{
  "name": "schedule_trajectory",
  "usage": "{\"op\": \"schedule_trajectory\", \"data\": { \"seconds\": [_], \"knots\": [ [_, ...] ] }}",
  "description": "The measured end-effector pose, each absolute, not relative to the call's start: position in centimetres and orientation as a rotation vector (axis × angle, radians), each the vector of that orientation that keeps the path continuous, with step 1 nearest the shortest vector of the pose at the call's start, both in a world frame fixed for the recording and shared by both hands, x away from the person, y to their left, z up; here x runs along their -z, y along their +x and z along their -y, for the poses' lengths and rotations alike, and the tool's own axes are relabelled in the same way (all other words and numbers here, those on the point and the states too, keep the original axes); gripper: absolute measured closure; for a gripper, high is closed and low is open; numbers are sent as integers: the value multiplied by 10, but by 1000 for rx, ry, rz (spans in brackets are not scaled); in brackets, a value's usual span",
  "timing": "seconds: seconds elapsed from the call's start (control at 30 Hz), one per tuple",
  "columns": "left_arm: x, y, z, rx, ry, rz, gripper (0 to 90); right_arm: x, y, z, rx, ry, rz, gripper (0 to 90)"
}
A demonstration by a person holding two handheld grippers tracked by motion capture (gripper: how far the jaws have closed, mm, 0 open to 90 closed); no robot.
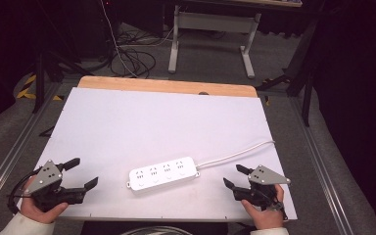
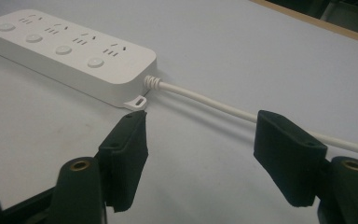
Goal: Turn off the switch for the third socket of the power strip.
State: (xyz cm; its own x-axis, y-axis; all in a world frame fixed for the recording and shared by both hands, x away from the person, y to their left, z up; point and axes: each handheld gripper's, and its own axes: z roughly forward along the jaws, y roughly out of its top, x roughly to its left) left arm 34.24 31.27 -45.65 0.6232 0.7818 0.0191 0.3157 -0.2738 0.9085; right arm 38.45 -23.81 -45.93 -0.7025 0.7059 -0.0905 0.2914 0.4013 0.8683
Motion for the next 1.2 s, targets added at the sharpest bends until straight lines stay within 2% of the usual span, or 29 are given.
{"op": "schedule_trajectory", "data": {
  "seconds": [0.67,1.2],
  "knots": [
    [456,343,-314,-571,1854,-904,139,448,388,231,-1253,842,-2235,357],
    [456,344,-315,-564,1863,-912,149,422,397,188,-1310,722,-2304,373]
  ]
}}
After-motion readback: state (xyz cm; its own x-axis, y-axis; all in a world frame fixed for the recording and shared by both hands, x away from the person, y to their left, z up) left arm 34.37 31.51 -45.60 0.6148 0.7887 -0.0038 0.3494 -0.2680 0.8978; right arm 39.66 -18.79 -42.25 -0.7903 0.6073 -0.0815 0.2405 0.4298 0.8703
